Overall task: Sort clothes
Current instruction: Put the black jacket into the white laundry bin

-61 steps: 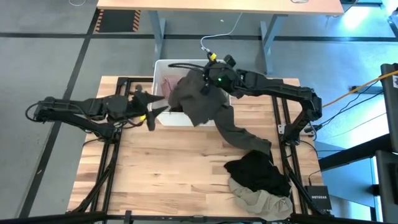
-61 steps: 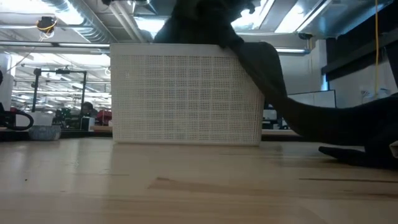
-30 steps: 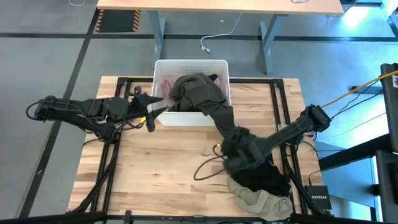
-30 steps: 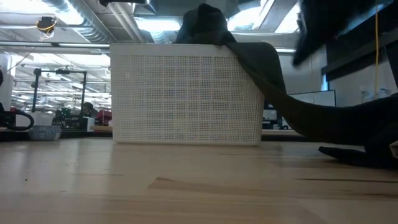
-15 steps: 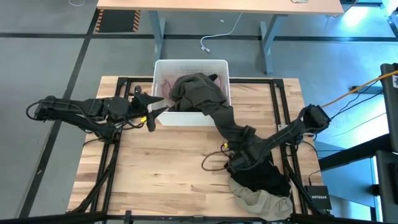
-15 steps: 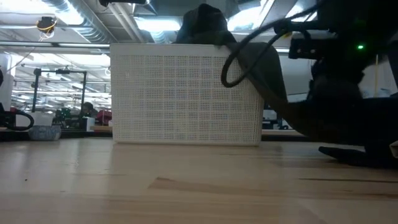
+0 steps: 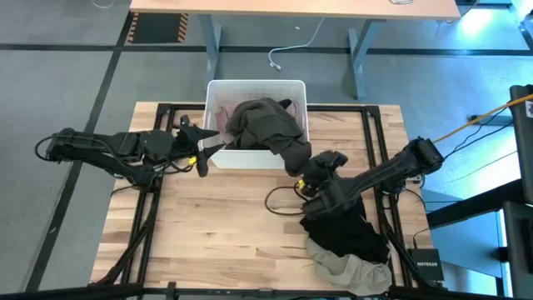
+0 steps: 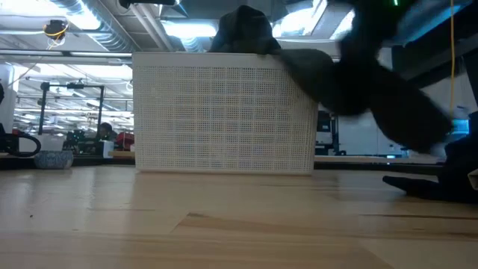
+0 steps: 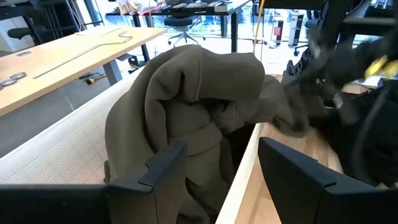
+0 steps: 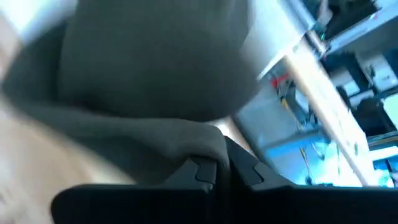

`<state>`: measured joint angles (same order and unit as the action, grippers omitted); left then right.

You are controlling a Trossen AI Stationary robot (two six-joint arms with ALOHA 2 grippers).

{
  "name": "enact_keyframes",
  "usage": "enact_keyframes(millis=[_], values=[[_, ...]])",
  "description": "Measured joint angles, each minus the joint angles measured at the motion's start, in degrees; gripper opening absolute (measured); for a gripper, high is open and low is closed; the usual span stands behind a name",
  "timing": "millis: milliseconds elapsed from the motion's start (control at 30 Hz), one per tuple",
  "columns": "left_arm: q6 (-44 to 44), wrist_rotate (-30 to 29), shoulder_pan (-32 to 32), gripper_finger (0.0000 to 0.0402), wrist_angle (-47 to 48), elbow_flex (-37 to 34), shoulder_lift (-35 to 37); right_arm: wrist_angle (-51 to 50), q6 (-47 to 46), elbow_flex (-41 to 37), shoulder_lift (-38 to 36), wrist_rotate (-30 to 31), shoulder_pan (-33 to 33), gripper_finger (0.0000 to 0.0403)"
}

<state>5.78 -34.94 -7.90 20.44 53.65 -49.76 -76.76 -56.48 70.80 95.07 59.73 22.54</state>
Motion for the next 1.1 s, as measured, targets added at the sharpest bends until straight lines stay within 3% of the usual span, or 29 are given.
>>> enact_keyframes(millis=[200, 400, 467, 567, 633, 733, 867, 967, 1100], values=[[0.1, 0.0, 0.0, 0.0194, -0.1, 0.0, 0.0, -3.3, 14.2, 21.1, -0.4, 7.7, -0.9, 0.0011], [0.2, 0.0, 0.0, 0.0194, -0.1, 0.0, 0.0, 7.7, 39.2, 36.9, -0.4, 12.2, -7.5, 0.0008], [0.2, 0.0, 0.0, 0.0194, -0.1, 0.0, 0.0, 14.5, 48.4, 40.3, -0.4, 11.2, -11.4, 0.0008], [-0.2, 0.0, 0.0, 0.0194, -0.1, 0.0, 0.0, 25.1, 58.1, 42.6, -0.4, 4.1, -18.3, 0.0006], [-0.2, 0.0, 0.0, 0.0194, -0.1, 0.0, 0.0, 31.7, 59.8, 42.7, -0.4, -3.2, -23.0, 0.0007], [-0.4, 0.0, 0.0, 0.0194, 0.0, 0.0, 0.0, 38.6, 56.6, 41.9, 0.2, -14.5, -28.9, 0.0014], [-0.3, 0.0, 0.0, 0.0194, 0.4, 0.0, 0.0, 40.4, 50.6, 39.9, 2.3, -26.9, -33.9, 0.003], [0.0, 0.0, 0.0, 0.0194, 1.4, 0.0, 0.0, 37.5, 46.7, 39.6, 4.0, -31.0, -35.5, 0.0052], [0.3, 0.0, 0.0, 0.0194, 2.2, 0.0, 0.0, 33.8, 48.1, 40.0, 4.3, -31.6, -35.3, 0.0104]])
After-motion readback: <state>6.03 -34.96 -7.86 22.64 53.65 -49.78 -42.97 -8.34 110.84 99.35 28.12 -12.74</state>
